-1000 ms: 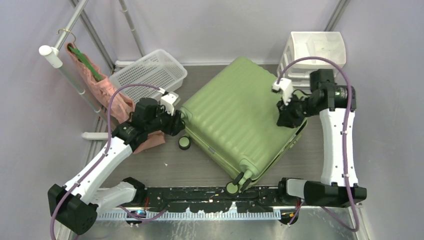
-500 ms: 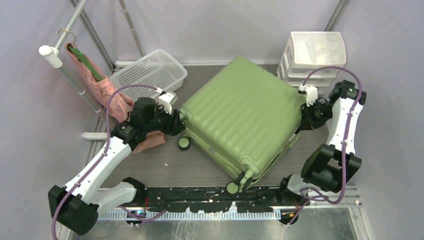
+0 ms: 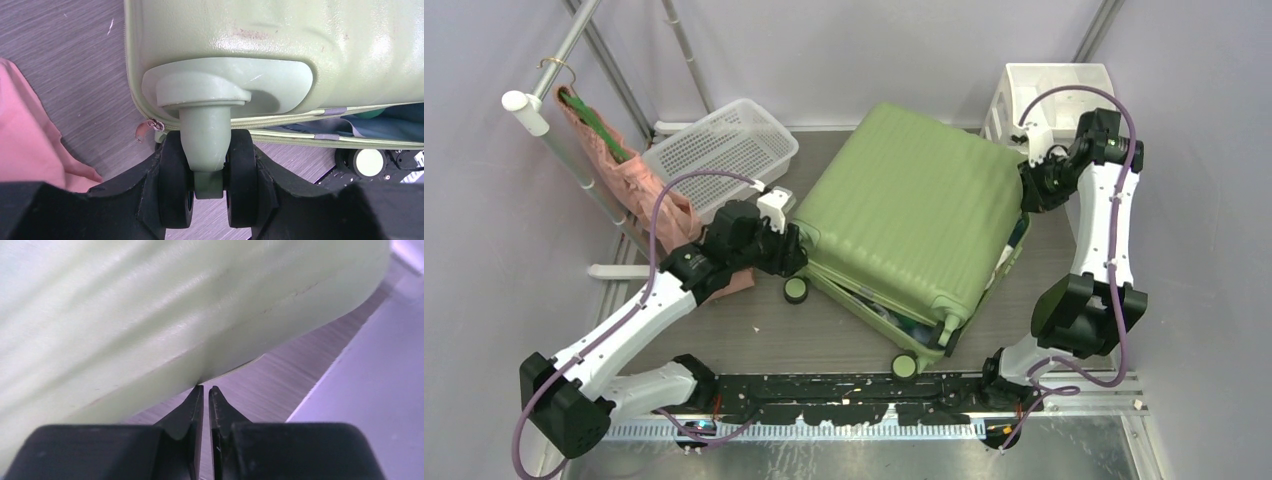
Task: Open, take out, and arrange the luggage
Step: Adjust the luggage at the center of the board.
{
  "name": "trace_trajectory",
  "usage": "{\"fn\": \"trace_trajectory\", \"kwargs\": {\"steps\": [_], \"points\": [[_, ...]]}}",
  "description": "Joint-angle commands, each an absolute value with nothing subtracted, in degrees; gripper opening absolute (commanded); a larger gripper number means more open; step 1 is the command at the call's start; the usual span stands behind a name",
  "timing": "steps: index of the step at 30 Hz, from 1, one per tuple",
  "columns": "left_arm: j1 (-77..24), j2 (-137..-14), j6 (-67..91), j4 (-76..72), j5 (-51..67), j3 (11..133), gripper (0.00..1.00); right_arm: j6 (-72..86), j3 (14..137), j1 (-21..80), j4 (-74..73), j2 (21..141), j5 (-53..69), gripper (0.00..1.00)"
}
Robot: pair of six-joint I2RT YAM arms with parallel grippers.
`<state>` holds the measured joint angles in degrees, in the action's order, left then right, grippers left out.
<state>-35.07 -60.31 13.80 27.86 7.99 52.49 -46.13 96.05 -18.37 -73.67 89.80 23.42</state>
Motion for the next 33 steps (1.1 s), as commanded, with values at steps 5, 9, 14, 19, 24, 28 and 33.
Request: {"fn": "trace_trajectory", "kwargs": {"steps": [5, 9, 14, 19, 24, 28, 33], "points": [[-42.7, -61.2, 16.9, 19.9, 17.6, 54.4, 0.00, -49.7, 102.6, -15.8, -79.0, 85.7, 24.9, 0.23], [-43.2, -61.3, 17.6, 18.9, 19.9, 56.8, 0.00, -50.6, 104.3, -15.7, -80.2, 80.6, 25.0, 0.36], [-43.2, -59.8, 16.9, 19.3, 19.3, 60.2, 0.00, -54.2, 109.3, -11.4, -88.1, 78.7, 33.3, 0.50], [-43.1, -56.9, 14.1, 23.2, 13.6, 60.0, 0.00, -54.6, 106.5, 2.1, -88.9, 78.0, 34.0, 0.67], [-42.6, -53.7, 14.9, 23.3, 11.6, 58.0, 0.00, -52.0, 107.0, 14.9, -88.6, 80.4, 34.7, 0.72], [-42.5, -52.4, 17.0, 21.0, 13.0, 58.1, 0.00, -53.1, 106.4, 22.8, -88.8, 81.5, 35.7, 0.75], [-42.0, -52.7, 18.5, 20.8, 14.9, 58.5, 0.03, -60.0, 103.7, 31.5, -92.2, 80.5, 39.3, 0.80]]}}
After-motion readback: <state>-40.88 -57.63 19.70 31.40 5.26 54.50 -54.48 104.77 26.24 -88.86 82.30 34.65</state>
